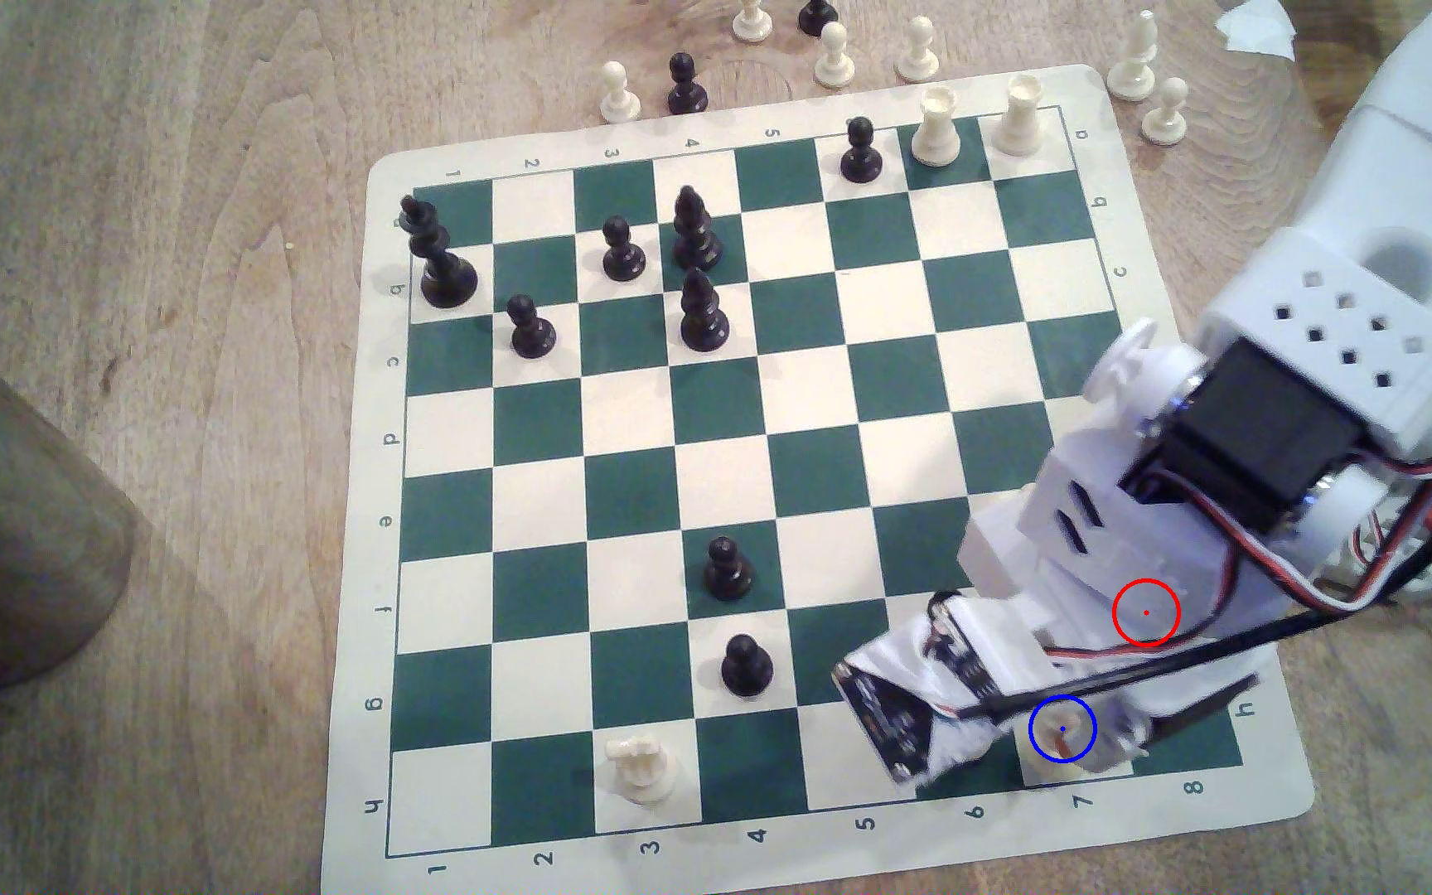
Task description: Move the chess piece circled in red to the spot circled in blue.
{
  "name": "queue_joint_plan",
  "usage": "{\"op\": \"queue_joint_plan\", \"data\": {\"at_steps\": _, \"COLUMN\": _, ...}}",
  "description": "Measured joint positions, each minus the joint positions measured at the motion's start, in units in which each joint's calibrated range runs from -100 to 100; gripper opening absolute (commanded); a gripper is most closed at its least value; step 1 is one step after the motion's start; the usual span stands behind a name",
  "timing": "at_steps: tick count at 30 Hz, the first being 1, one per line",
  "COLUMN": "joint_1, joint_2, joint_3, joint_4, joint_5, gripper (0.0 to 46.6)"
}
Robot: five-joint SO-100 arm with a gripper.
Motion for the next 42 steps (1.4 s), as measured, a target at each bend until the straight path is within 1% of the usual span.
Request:
{"op": "queue_joint_plan", "data": {"at_steps": 4, "joint_1": -0.1, "joint_2": 0.0, "joint_3": 1.2, "joint_4": -0.2, "joint_5": 0.3, "gripper": 1.0}}
{"op": "queue_joint_plan", "data": {"at_steps": 7, "joint_1": 0.9, "joint_2": 0.0, "joint_3": 2.1, "joint_4": -0.2, "joint_5": 0.7, "gripper": 1.0}}
{"op": "queue_joint_plan", "data": {"at_steps": 15, "joint_1": 1.0, "joint_2": 0.0, "joint_3": 4.0, "joint_4": -0.2, "joint_5": 0.7, "gripper": 1.1}}
{"op": "queue_joint_plan", "data": {"at_steps": 32, "joint_1": 1.0, "joint_2": 0.0, "joint_3": 4.1, "joint_4": -1.8, "joint_5": 0.7, "gripper": 1.5}}
{"op": "queue_joint_plan", "data": {"at_steps": 35, "joint_1": 1.0, "joint_2": 0.0, "joint_3": 4.1, "joint_4": -1.8, "joint_5": 0.7, "gripper": 5.3}}
{"op": "queue_joint_plan", "data": {"at_steps": 36, "joint_1": 1.0, "joint_2": 0.0, "joint_3": 4.1, "joint_4": -1.8, "joint_5": 0.7, "gripper": 8.5}}
{"op": "queue_joint_plan", "data": {"at_steps": 38, "joint_1": 1.0, "joint_2": 0.0, "joint_3": 4.1, "joint_4": -1.8, "joint_5": 0.7, "gripper": 11.8}}
{"op": "queue_joint_plan", "data": {"at_steps": 40, "joint_1": 1.3, "joint_2": -0.1, "joint_3": 4.5, "joint_4": -1.8, "joint_5": 0.7, "gripper": 14.3}}
{"op": "queue_joint_plan", "data": {"at_steps": 42, "joint_1": 1.8, "joint_2": -0.6, "joint_3": 5.2, "joint_4": -1.8, "joint_5": 0.7, "gripper": 15.5}}
